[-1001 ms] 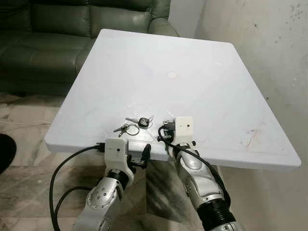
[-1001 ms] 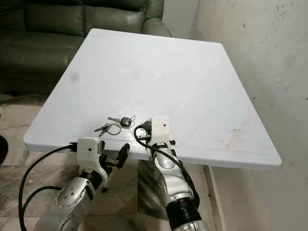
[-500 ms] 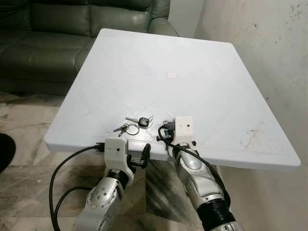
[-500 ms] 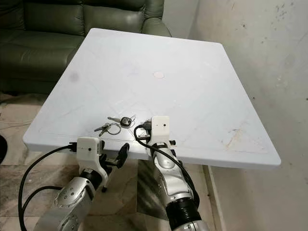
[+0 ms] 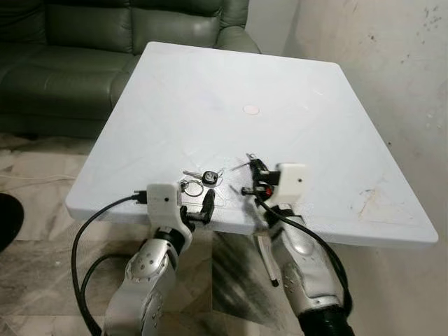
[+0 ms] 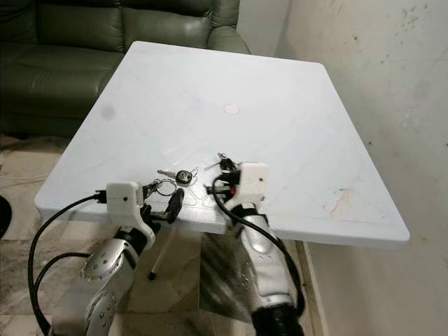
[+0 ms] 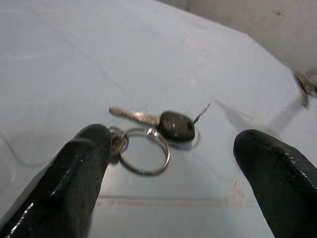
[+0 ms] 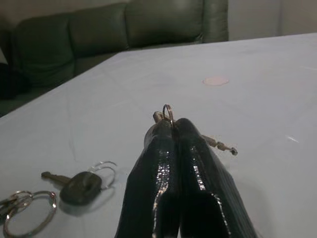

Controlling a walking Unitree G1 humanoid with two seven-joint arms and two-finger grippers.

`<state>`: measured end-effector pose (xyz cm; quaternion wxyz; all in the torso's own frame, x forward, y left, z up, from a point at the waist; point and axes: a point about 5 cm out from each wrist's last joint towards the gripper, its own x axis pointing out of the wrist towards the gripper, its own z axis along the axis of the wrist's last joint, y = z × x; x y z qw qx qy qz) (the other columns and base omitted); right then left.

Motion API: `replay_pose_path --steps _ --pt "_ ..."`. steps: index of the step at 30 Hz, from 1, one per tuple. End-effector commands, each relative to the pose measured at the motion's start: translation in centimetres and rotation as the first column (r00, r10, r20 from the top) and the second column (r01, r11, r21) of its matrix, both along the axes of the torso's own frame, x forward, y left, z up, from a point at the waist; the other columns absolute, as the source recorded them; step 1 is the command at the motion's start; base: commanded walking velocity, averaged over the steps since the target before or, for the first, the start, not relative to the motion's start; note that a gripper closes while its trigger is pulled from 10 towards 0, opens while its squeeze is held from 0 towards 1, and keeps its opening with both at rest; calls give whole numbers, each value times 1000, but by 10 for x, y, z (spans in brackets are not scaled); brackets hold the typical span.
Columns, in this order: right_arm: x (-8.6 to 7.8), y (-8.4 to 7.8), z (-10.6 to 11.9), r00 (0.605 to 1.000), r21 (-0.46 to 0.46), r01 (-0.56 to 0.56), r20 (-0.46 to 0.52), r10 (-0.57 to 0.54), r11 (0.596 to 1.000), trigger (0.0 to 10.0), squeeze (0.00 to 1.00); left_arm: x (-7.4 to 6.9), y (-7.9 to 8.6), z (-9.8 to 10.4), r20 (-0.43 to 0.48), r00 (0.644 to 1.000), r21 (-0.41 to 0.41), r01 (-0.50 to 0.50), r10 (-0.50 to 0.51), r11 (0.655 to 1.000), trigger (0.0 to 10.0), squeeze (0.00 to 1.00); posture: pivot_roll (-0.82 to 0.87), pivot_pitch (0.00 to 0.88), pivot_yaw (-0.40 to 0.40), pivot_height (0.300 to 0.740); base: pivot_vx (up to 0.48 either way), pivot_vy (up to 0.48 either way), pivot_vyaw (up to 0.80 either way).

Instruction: Hang keys on a hook

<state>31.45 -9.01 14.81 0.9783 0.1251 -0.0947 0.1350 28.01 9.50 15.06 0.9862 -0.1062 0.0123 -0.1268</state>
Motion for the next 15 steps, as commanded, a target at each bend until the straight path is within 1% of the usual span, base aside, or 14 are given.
replay_pose_path --steps 1,2,4,5,6,7,8,9,10,14,15 --pt "-7 -11 4 999 26 21 35 -22 999 10000 0 2 -5 -1 5 1000 -27 13 -13 1000 10000 0 43 95 -90 740 0 0 0" --pt "-7 -11 4 999 26 21 35 -22 999 10000 0 2 -5 -1 5 1000 -27 13 -13 1000 10000 0 43 95 -90 740 0 0 0" --pt "-15 -18 4 997 0 29 65 -29 1000 10000 0 7 -1 1 32 999 -14 9 -9 1000 10000 0 36 81 -87 740 0 0 0" --pt "-15 -18 4 997 0 29 65 -29 1000 10000 0 7 -1 1 32 999 -14 9 -9 1000 10000 0 36 81 -87 740 0 0 0" --pt "-17 -22 3 997 1 42 64 -42 999 10000 0 9 3 2 48 999 -18 5 -4 1000 10000 0 31 65 -85 740 0 0 0" --pt "-19 -28 4 996 -18 67 64 -66 998 10000 0 11 8 2 65 998 -7 -8 8 1000 10000 0 29 62 -84 740 0 0 0" --pt "-19 -29 4 995 -24 72 64 -71 997 10000 0 11 10 3 69 998 -4 -11 11 1000 10000 0 29 62 -84 740 0 0 0" --pt "-21 -35 6 990 -58 113 86 -108 992 10000 0 13 13 3 80 997 -11 -11 12 1000 10000 0 20 50 -79 740 0 0 0" --pt "-22 -38 6 988 -75 132 92 -124 988 10000 0 14 16 4 90 996 -11 -14 14 1000 10000 0 13 39 -75 740 0 0 0" --pt "-26 -49 7 978 -121 191 102 -179 974 10000 0 17 24 7 109 994 -41 -27 31 999 10000 0 2 29 -69 740 0 0 0" --pt "-27 -53 7 975 -131 212 103 -199 969 10000 0 18 25 7 115 993 -32 -24 27 999 10000 0 -9 22 -62 740 0 0 0"
